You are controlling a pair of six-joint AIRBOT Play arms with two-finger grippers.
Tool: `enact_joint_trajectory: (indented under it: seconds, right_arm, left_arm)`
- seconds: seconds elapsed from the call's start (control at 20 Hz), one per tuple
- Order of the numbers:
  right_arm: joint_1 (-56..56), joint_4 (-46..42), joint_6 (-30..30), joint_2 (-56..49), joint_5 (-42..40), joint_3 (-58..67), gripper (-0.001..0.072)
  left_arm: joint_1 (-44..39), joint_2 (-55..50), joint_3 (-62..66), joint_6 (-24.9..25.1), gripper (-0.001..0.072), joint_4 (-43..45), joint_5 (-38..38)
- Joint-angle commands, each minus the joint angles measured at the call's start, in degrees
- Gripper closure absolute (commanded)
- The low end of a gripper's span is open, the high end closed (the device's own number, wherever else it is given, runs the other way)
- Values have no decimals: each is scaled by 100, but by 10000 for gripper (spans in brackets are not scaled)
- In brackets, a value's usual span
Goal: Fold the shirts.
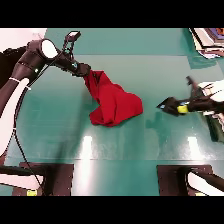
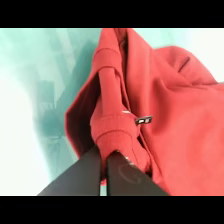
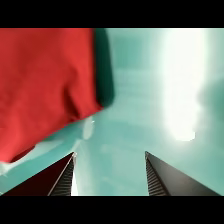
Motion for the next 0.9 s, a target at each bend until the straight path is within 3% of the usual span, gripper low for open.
enact_joint_trajectory:
  seconds: [0.0, 0.3, 0.35, 0.45, 0.65, 0.85]
  right_arm:
    - [564, 990, -544, -702, -1032, -551, 232]
    - [1397, 1021, -568, -2013, -1121, 739, 276]
    - [1478, 1021, -568, -2173, -1060, 940, 380]
    - [1565, 933, -568, -2378, -881, 1303, 696]
    - [1364, 146, -553, -2157, -398, 2157, 700]
    - [555, -492, -466, -1119, 101, 3283, 700]
  left_arm:
    - [11, 33, 22, 0, 682, 114, 140]
    - [11, 33, 22, 0, 682, 133, 136]
    - [11, 33, 22, 0, 682, 136, 133]
    - [11, 46, 24, -2, 682, 151, 144]
    - [11, 557, 42, -9, 683, 938, 372]
    - [11, 1821, 42, -4, 683, 1661, 804]
